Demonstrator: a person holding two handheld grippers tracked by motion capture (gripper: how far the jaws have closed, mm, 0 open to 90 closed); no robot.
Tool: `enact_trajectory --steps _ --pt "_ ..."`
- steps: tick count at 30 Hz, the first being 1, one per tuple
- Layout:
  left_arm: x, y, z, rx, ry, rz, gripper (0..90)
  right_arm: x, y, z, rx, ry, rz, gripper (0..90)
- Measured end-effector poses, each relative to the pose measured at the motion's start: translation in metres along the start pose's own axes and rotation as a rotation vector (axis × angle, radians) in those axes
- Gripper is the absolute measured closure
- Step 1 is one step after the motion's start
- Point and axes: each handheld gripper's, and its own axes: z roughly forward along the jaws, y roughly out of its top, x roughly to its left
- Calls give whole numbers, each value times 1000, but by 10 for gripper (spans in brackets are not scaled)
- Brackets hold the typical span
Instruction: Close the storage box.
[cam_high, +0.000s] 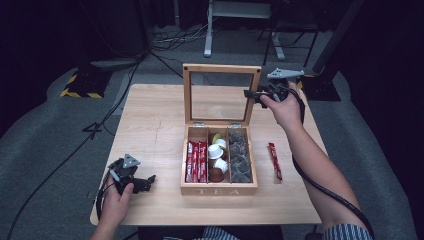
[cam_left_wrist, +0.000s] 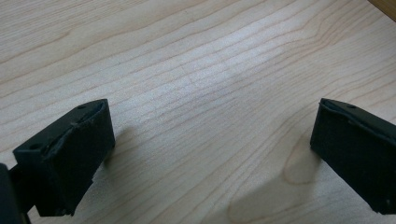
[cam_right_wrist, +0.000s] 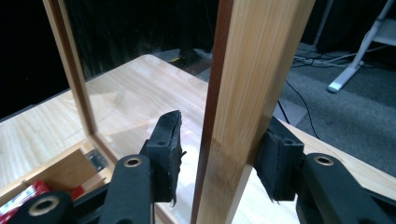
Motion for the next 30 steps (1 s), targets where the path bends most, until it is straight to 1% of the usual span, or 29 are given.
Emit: enact_trajectory --steps 2,3,4,5,7,8,9,13,14,16,17,18,19,25,30 --pt "0 0 0 -2 -1 -6 0 2 0 -3 -3 5 -7 551" --pt "0 0 0 0 0 0 0 5 -1 -6 -4 7 -16 551" --pt "0 0 0 0 -1 -1 0 7 -1 -9 -6 10 -21 551" --pt "0 0 0 0 1 0 0 12 0 -16 -15 17 -29 551" --pt "0 0 0 0 0 0 0 14 1 -19 -15 21 -33 551" --pt "0 0 0 -2 0 -2 0 18 2 -25 -13 24 -45 552" --pt "0 0 0 -2 0 -2 0 18 2 -25 -13 24 -45 552" --pt "0 1 1 0 2 1 0 28 3 -36 -14 26 -79 574" --pt "0 2 1 2 0 2 0 34 5 -41 -13 41 -75 567" --pt "0 2 1 3 -1 2 0 36 5 -43 -11 39 -84 567" --pt "0 2 1 2 -2 0 0 40 6 -48 -7 22 -108 567" --pt "0 2 2 1 -2 -1 0 40 6 -48 -7 22 -108 567" --pt "-1 2 2 2 0 -3 0 43 7 -52 -9 9 -122 567" --pt "-1 2 2 0 2 -3 0 46 8 -60 2 16 -116 577" --pt "-1 2 2 0 1 -3 0 50 4 -67 14 27 -109 594"
